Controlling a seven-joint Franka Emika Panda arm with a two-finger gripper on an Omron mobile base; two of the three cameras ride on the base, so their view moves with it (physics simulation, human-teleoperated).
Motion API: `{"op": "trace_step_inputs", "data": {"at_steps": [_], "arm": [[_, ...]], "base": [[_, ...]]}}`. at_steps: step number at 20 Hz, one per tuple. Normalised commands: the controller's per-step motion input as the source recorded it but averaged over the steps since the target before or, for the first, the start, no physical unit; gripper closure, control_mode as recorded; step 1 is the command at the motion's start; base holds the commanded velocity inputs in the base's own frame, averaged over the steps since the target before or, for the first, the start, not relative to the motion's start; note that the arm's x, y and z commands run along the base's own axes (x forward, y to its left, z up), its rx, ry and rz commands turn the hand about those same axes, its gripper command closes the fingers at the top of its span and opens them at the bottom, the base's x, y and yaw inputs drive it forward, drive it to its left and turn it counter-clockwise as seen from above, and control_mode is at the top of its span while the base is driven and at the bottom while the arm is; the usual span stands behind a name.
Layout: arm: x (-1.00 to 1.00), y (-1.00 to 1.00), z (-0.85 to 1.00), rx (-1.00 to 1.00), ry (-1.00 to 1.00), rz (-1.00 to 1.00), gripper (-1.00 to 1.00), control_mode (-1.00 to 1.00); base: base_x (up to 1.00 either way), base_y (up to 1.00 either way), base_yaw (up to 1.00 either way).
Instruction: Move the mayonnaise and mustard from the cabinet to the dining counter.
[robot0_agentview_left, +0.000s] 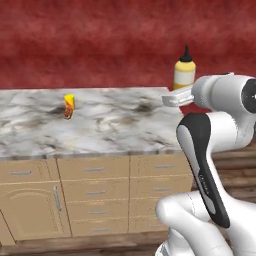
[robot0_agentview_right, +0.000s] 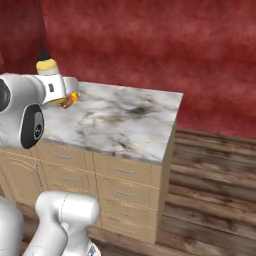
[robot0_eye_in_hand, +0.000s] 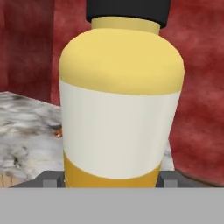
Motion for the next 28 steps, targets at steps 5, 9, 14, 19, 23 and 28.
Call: {"op": "trace_step_inputs", "data": {"at_steps": [5, 9, 14, 19, 23, 28], "arm": [[0.0, 0.0, 0.0, 0.0, 0.0, 0.0, 1.0, 1.0], [0.0, 0.0, 0.0, 0.0, 0.0, 0.0, 1.0, 1.0], [0.0, 0.0, 0.0, 0.0, 0.0, 0.0, 1.0, 1.0], [0.0, 0.0, 0.0, 0.0, 0.0, 0.0, 1.0, 1.0], [0.0, 0.0, 0.0, 0.0, 0.0, 0.0, 1.0, 1.0], [0.0, 0.0, 0.0, 0.0, 0.0, 0.0, 1.0, 1.0]], "base": [[0.69, 0.45, -0.11], [0.77, 0.32, -0.08], [0.76, 0.25, -0.07], [0.66, 0.11, -0.07], [0.52, 0.01, -0.08], [0.48, 0.0, -0.11]]}}
